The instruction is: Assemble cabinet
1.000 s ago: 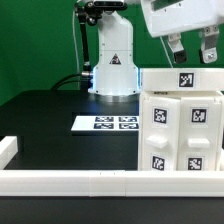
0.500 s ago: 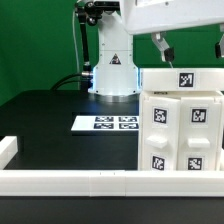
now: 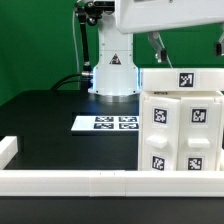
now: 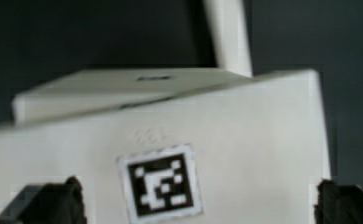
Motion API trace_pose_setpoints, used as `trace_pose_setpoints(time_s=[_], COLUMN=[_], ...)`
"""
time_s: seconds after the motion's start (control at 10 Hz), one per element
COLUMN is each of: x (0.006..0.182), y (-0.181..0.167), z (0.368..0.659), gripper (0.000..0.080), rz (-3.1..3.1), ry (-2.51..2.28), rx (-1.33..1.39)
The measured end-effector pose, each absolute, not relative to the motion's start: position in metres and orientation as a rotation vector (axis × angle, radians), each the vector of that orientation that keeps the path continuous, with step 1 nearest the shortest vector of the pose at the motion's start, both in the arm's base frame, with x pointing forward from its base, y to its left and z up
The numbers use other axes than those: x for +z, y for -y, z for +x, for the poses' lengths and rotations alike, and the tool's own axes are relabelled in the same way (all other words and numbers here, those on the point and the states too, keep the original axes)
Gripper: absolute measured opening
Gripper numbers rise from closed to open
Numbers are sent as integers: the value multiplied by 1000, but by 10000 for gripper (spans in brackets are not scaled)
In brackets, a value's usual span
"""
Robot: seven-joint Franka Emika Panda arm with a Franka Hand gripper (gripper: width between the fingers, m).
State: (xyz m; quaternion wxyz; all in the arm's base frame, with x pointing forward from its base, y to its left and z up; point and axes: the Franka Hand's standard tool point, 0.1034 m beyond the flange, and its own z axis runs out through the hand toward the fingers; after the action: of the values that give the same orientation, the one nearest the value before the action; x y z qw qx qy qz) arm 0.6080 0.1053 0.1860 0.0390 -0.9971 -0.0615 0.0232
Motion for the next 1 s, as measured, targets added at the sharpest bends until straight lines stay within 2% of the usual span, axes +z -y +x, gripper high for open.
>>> trace_pose_setpoints(time_s=[0.1, 0.5, 0.8, 1.0], x=[186, 185, 176, 176], y=[-106, -102, -100, -99], z=[611, 612, 614, 616], gripper=[649, 649, 649, 649], rz=[-3058, -2983, -2748, -2662], ry=[463, 815, 1527, 1698], rx=[41, 28, 35, 28])
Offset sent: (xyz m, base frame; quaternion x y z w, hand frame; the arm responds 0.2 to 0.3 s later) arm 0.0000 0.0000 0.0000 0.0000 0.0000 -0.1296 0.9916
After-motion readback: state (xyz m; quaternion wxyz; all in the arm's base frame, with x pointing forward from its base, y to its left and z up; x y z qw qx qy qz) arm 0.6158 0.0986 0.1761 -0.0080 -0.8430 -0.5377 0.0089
